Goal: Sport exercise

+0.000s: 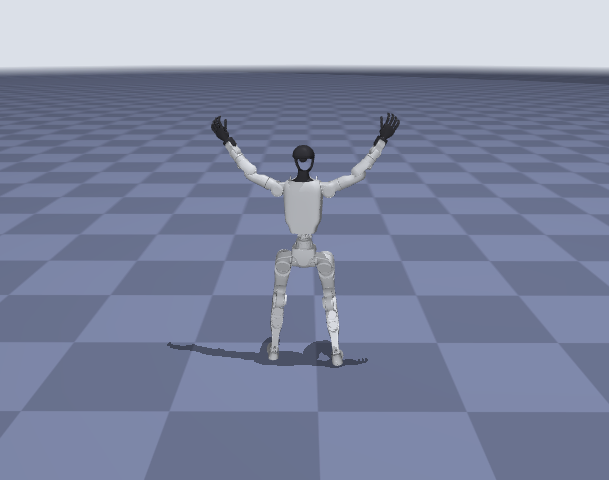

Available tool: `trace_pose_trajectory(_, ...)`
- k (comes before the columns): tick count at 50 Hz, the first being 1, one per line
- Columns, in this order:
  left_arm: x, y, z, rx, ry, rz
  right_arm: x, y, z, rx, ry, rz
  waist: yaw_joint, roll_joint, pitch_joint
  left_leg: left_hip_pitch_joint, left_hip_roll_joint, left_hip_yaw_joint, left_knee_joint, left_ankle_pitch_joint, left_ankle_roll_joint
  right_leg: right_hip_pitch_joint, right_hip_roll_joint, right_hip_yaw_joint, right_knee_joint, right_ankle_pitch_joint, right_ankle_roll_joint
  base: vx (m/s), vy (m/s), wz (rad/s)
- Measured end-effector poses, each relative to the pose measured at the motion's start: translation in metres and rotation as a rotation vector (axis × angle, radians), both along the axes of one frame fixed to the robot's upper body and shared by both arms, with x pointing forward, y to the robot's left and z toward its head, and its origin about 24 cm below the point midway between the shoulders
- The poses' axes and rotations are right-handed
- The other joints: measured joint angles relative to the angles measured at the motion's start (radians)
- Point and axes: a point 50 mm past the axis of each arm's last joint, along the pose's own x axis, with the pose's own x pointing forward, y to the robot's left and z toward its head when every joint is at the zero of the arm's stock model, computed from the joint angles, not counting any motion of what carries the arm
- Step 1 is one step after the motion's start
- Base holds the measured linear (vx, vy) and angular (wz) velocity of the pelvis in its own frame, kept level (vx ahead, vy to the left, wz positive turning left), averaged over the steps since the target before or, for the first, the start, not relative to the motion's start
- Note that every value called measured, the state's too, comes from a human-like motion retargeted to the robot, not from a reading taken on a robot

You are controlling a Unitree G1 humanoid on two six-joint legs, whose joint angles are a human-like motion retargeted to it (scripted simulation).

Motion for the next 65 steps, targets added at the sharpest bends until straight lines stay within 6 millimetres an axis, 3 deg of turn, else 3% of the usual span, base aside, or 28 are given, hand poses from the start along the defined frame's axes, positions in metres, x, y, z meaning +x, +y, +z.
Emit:
trace_pose_trajectory(2,0.019,0.070,-0.102,-0.325,0.233,0.034,0.038,-0.058,-0.083,0.239,0.230,-0.050,-0.021,0.015,-0.044,0.054,0.031,0.059,-0.165,0.359,-0.014,0.046,-0.016,-0.012,-0.170,0.322,-0.023,0.18,-0.06,0.03)
trace_pose_trajectory(3,0.032,0.097,-0.177,-0.528,0.388,0.029,0.060,-0.080,-0.138,0.365,0.392,-0.063,-0.029,0.024,-0.071,0.065,0.027,0.073,-0.233,0.499,-0.035,0.049,-0.023,-0.027,-0.233,0.432,-0.019,0.15,-0.06,-0.09)
trace_pose_trajectory(5,0.071,0.099,-0.346,-0.945,0.759,-0.040,0.093,-0.102,-0.262,0.627,0.762,-0.082,-0.023,0.046,-0.134,0.065,0.002,0.103,-0.329,0.644,-0.065,0.032,-0.030,-0.051,-0.308,0.551,0.001,0.11,-0.05,-0.12)
trace_pose_trajectory(7,0.082,0.049,-0.481,-1.254,1.131,-0.151,0.099,-0.091,-0.389,0.889,1.129,-0.041,-0.008,0.051,-0.161,0.054,-0.030,0.133,-0.383,0.678,-0.066,0.003,-0.021,-0.071,-0.336,0.585,0.022,0.03,-0.02,-0.07)
trace_pose_trajectory(9,0.077,-0.023,-0.573,-1.448,1.444,-0.331,0.095,-0.044,-0.500,1.089,1.476,0.088,-0.004,0.050,-0.157,0.050,-0.059,0.156,-0.398,0.650,-0.055,-0.016,0.002,-0.085,-0.333,0.573,0.030,0.00,0.00,0.00)
trace_pose_trajectory(11,0.070,-0.097,-0.630,-1.551,1.680,-0.562,0.090,0.023,-0.581,1.205,1.774,0.282,-0.003,0.051,-0.139,0.049,-0.077,0.176,-0.377,0.578,-0.032,-0.026,0.030,-0.113,-0.311,0.531,0.033,0.00,0.00,0.00)
trace_pose_trajectory(13,0.063,-0.162,-0.661,-1.581,1.862,-0.787,0.083,0.095,-0.634,1.247,2.007,0.510,-0.002,0.055,-0.126,0.058,-0.082,0.200,-0.344,0.482,-0.016,-0.021,0.055,-0.153,-0.290,0.471,0.033,0.00,0.00,0.00)
trace_pose_trajectory(16,0.056,-0.227,-0.679,-1.526,2.058,-1.055,0.072,0.181,-0.671,1.226,2.208,0.811,0.002,0.063,-0.097,0.055,-0.068,0.221,-0.196,0.241,0.017,-0.020,0.073,-0.222,-0.182,0.249,0.019,-0.06,-0.01,-0.04)
trace_pose_trajectory(19,0.062,-0.234,-0.678,-1.395,2.197,-1.131,0.076,0.203,-0.675,1.113,2.307,0.897,-0.001,0.060,-0.052,0.009,-0.044,0.229,0.034,-0.070,0.043,-0.052,0.044,-0.307,0.025,-0.068,0.002,-0.04,0.01,-0.07)
trace_pose_trajectory(22,0.079,-0.180,-0.662,-1.350,2.108,-0.916,0.092,0.149,-0.655,1.094,2.212,0.687,-0.015,0.031,-0.047,-0.038,-0.076,0.229,0.074,-0.123,0.054,-0.101,-0.014,-0.332,0.124,-0.173,0.000,-0.04,0.01,0.23)
trace_pose_trajectory(24,0.089,-0.123,-0.638,-1.374,1.839,-0.685,0.101,0.087,-0.623,1.144,1.985,0.462,0.001,0.044,-0.065,-0.011,-0.108,0.181,-0.016,-0.047,0.001,-0.077,0.040,-0.269,0.020,-0.066,0.012,0.11,0.05,-0.07)
trace_pose_trajectory(26,0.093,-0.065,-0.602,-1.396,1.473,-0.492,0.102,0.023,-0.576,1.165,1.697,0.246,0.021,0.066,-0.093,0.032,-0.110,0.136,-0.187,0.216,-0.070,-0.028,0.076,-0.217,-0.155,0.174,0.010,0.09,0.01,-0.03)
trace_pose_trajectory(29,0.100,0.024,-0.505,-1.244,0.939,-0.295,0.107,-0.062,-0.460,1.061,1.221,0.058,0.036,0.065,-0.138,0.025,-0.094,0.118,-0.360,0.572,-0.136,-0.033,0.034,-0.166,-0.303,0.447,0.024,0.04,-0.01,0.21)
trace_pose_trajectory(31,0.103,0.071,-0.407,-0.997,0.692,-0.214,0.109,-0.095,-0.355,0.863,0.950,0.004,0.048,0.054,-0.149,0.001,-0.069,0.098,-0.351,0.617,-0.140,-0.053,-0.013,-0.141,-0.284,0.461,0.021,0.00,0.00,0.00)
trace_pose_trajectory(33,0.100,0.089,-0.290,-0.684,0.508,-0.150,0.102,-0.099,-0.241,0.605,0.714,-0.019,0.063,0.043,-0.155,-0.022,-0.042,0.067,-0.297,0.602,-0.128,-0.069,-0.048,-0.114,-0.238,0.439,0.008,0.00,0.00,0.00)
trace_pose_trajectory(36,0.069,0.056,-0.114,-0.208,0.275,-0.046,0.059,-0.054,-0.085,0.210,0.393,-0.047,0.077,0.017,-0.133,-0.066,-0.027,0.001,-0.160,0.388,-0.082,-0.098,-0.045,-0.046,-0.122,0.276,0.004,0.00,0.00,0.00)
trace_pose_trajectory(38,0.029,0.008,-0.028,0.037,0.107,0.006,0.017,-0.007,-0.014,-0.010,0.184,-0.054,0.082,0.000,-0.084,-0.109,-0.011,-0.020,-0.003,0.116,-0.053,-0.132,-0.041,-0.044,0.025,0.056,0.026,0.00,0.00,-0.13)
trace_pose_trajectory(41,-0.008,-0.023,0.012,0.143,-0.055,0.000,-0.016,0.027,0.017,-0.140,-0.031,0.027,0.074,-0.003,-0.012,-0.158,0.041,0.001,0.161,-0.092,-0.007,-0.169,-0.070,-0.100,0.182,-0.132,0.023,0.00,0.00,-0.10)
trace_pose_trajectory(43,0.000,-0.001,-0.008,0.047,-0.017,-0.008,-0.003,0.006,-0.001,-0.050,-0.031,0.066,0.058,0.016,-0.005,-0.139,0.043,-0.004,0.110,-0.052,-0.017,-0.142,-0.057,-0.117,0.130,-0.091,-0.011,0.09,-0.01,0.27)
trace_pose_trajectory(44,0.018,0.024,-0.037,-0.057,0.066,-0.005,0.017,-0.017,-0.027,0.049,0.029,0.065,0.047,0.027,-0.024,-0.115,0.043,-0.003,0.043,0.041,-0.025,-0.111,-0.041,-0.112,0.053,-0.007,-0.028,0.11,-0.03,0.47)
trace_pose_trajectory(45,0.037,0.048,-0.077,-0.178,0.170,-0.002,0.038,-0.041,-0.060,0.164,0.108,0.055,0.035,0.038,-0.050,-0.089,0.044,0.002,-0.035,0.158,-0.032,-0.075,-0.024,-0.101,-0.036,0.100,-0.042,0.11,-0.03,0.52)
trace_pose_trajectory(48,0.080,0.098,-0.265,-0.679,0.547,-0.033,0.091,-0.097,-0.215,0.594,0.449,0.023,0.012,0.078,-0.134,-0.076,0.044,0.037,-0.224,0.552,-0.074,-0.051,-0.021,-0.140,-0.248,0.455,-0.025,0.10,-0.02,0.35)
trace_pose_trajectory(51,0.091,0.057,-0.456,-1.134,0.932,-0.168,0.096,-0.091,-0.396,1.014,0.871,0.022,0.016,0.098,-0.173,-0.079,-0.005,0.059,-0.309,0.638,-0.106,-0.064,0.002,-0.174,-0.327,0.536,-0.008,0.04,0.01,0.19)
trace_pose_trajectory(54,0.083,-0.039,-0.584,-1.440,1.268,-0.397,0.083,-0.021,-0.540,1.313,1.299,0.142,0.021,0.103,-0.156,-0.056,-0.056,0.071,-0.293,0.566,-0.082,-0.059,0.044,-0.189,-0.311,0.500,0.007,-0.03,0.03,0.22)
trace_pose_trajectory(57,0.064,-0.135,-0.651,-1.604,1.551,-0.661,0.073,0.074,-0.627,1.412,1.696,0.373,0.018,0.105,-0.126,-0.037,-0.071,0.092,-0.193,0.352,-0.039,-0.058,0.067,-0.223,-0.207,0.343,0.007,-0.07,0.04,0.16)
trace_pose_trajectory(60,0.051,-0.202,-0.676,-1.596,1.830,-0.873,0.072,0.154,-0.665,1.283,2.039,0.607,0.007,0.099,-0.079,-0.044,-0.053,0.122,-0.005,-0.003,-0.008,-0.075,0.039,-0.292,-0.006,0.036,0.008,-0.10,0.06,0.05)
trace_pose_trajectory(62,0.055,-0.220,-0.679,-1.486,1.990,-0.933,0.081,0.186,-0.672,1.097,2.209,0.700,-0.013,0.087,-0.043,-0.073,-0.032,0.153,0.112,-0.123,0.018,-0.099,-0.008,-0.337,0.120,-0.094,0.008,-0.14,0.05,0.25)
trace_pose_trajectory(65,0.074,-0.224,-0.676,-1.302,2.108,-0.930,0.102,0.206,-0.670,0.865,2.302,0.744,-0.041,0.075,-0.023,-0.110,-0.031,0.187,0.155,-0.126,0.041,-0.127,-0.067,-0.371,0.183,-0.137,-0.016,-0.10,0.05,0.31)
